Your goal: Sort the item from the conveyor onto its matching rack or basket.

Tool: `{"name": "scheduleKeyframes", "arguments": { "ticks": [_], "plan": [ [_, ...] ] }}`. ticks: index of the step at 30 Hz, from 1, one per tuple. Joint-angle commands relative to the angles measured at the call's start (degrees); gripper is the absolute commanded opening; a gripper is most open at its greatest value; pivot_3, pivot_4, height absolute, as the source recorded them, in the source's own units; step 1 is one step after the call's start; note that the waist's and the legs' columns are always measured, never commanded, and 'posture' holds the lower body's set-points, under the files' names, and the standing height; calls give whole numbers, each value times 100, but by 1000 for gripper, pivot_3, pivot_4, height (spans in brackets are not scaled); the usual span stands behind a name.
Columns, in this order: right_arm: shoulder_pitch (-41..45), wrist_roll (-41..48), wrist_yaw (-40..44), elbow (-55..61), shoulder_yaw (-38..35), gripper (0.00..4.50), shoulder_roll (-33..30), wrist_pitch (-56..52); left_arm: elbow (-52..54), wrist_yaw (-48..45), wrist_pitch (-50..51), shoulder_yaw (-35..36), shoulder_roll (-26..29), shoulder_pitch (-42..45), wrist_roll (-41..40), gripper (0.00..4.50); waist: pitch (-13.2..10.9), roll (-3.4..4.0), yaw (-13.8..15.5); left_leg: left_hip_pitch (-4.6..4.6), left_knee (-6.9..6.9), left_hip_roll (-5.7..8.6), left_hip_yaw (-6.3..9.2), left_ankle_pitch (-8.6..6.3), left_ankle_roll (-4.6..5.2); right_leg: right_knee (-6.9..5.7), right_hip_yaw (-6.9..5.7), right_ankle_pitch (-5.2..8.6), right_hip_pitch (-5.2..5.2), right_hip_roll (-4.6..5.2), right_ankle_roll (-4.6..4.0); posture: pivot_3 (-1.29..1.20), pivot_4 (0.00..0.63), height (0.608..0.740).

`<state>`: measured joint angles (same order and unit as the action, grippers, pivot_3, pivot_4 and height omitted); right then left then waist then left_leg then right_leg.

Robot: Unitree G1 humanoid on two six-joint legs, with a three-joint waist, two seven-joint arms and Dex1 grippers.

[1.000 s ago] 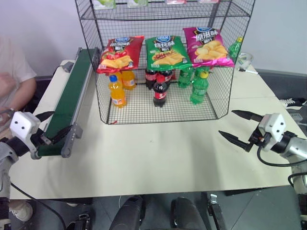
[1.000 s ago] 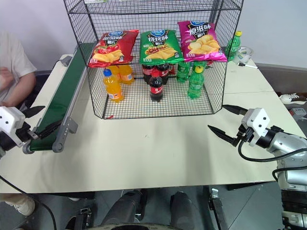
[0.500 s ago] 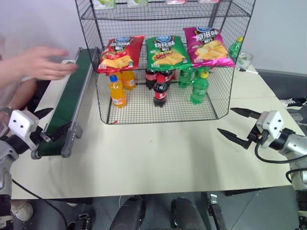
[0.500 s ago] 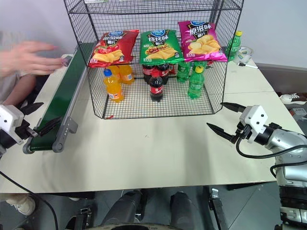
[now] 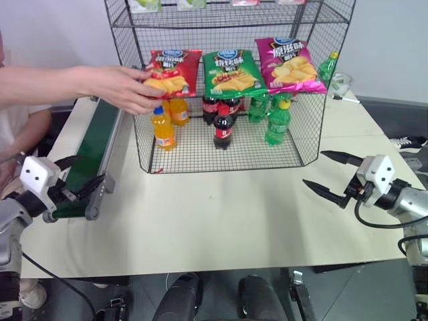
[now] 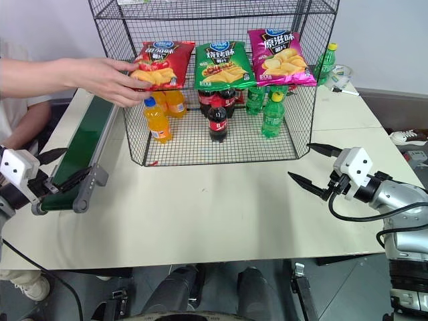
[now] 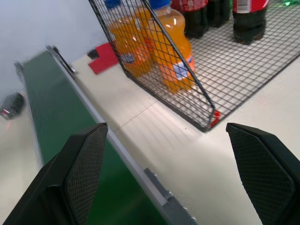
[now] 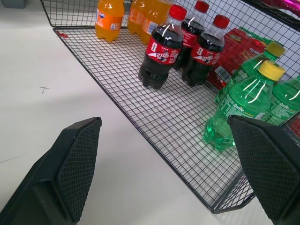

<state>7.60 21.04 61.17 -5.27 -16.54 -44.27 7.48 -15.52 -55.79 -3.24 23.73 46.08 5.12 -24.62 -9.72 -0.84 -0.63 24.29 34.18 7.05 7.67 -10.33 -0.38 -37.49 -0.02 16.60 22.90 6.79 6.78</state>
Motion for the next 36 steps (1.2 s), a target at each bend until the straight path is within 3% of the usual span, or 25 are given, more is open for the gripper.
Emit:
{"name": "scheduleKeyframes", "arguments": {
  "ticks": [1,36],
  "plan": [
    [104,27,-33,72,-32,4500,-17,117,215,-29,55,237,89,5,-170,4223,0,0,0,0,0,0,0,0,0,0,0,0,0,0,0,0,150,740],
    [287,-74,-67,-93,208,4500,-1,240,409,196,-339,129,-13,-153,195,4223,-1,1,0,1,-2,0,0,0,0,6,0,0,0,1,-1,0,150,740]
  ]
}}
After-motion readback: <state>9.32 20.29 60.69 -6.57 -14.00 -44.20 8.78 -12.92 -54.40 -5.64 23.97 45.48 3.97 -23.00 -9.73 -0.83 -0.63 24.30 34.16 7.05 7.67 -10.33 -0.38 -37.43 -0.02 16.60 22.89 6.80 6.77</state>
